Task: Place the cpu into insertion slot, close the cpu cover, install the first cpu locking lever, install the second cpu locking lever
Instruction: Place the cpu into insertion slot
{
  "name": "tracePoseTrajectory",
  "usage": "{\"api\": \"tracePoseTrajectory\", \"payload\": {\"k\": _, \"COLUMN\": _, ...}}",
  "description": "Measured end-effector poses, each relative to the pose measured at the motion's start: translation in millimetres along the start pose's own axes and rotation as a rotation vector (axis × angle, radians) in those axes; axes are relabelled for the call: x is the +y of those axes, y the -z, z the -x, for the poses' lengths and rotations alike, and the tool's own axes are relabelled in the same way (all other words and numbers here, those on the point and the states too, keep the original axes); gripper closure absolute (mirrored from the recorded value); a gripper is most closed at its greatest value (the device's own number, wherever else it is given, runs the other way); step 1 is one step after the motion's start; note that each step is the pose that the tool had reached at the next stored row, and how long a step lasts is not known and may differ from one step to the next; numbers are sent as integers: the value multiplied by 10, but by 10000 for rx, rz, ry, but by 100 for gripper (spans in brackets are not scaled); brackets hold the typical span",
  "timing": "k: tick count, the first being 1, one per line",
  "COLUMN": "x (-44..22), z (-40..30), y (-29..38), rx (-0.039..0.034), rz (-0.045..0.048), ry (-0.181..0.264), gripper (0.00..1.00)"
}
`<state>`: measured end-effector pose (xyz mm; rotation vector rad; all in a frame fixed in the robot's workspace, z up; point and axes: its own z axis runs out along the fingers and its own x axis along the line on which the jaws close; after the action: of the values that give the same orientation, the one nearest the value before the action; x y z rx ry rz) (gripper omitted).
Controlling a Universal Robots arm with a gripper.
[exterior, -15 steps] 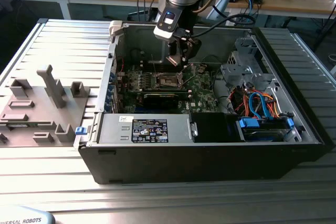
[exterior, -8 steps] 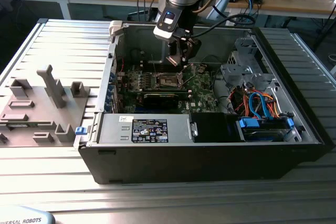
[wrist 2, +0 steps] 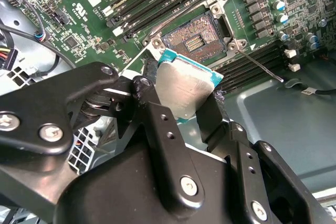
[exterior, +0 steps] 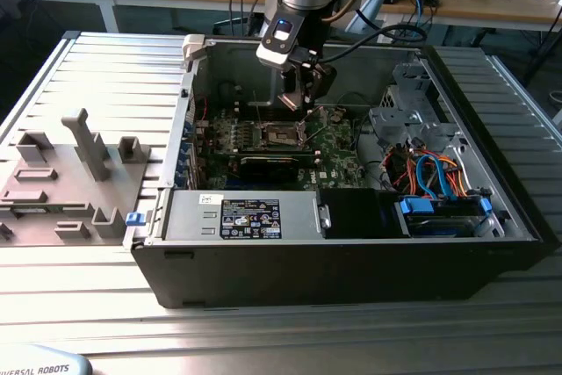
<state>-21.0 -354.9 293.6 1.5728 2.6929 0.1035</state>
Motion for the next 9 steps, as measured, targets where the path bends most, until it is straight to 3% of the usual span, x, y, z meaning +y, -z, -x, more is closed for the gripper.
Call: {"api": "tracePoseTrajectory", "payload": {"k": 9, "x": 0, "z": 0, "y": -3, "rx": -8, "rz": 2, "ry": -120, "gripper": 46}}
